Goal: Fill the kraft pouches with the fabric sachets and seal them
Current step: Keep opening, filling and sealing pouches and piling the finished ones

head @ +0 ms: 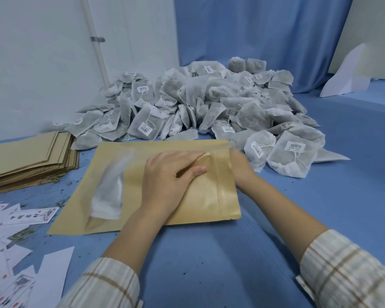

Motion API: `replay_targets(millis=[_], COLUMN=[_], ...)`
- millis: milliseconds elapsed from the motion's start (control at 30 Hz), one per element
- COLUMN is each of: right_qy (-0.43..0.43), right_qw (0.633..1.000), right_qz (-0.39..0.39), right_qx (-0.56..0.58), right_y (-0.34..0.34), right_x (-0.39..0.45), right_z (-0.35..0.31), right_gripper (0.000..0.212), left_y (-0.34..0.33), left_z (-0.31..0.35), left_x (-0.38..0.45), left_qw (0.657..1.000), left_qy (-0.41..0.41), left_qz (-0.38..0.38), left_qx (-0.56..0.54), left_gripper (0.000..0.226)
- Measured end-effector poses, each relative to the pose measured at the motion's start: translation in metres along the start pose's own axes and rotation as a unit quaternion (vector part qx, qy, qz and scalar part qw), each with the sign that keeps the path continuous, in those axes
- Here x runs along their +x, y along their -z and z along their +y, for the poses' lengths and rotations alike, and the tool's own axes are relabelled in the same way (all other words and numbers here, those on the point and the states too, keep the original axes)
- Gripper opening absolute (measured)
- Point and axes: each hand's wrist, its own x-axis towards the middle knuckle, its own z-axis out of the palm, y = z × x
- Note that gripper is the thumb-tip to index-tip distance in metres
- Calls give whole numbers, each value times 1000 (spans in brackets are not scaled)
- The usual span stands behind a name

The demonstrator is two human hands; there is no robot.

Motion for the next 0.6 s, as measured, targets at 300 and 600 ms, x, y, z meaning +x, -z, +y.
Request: replay_targets(millis=[300,600], right_qy=[-38,76], right_qw=[868,911], right_qz=[206,372], right_qx=[-449,162], right_y=[27,23], right_x=[19,5], right_z=[50,30], right_gripper=[67,30], left_y=[2,9], left_z=[-5,-12], left_x=[0,2], left_qw=[998,994], left_qy=[36,69], left_qz=[31,71], left_qx=[36,46], left_gripper=[26,27])
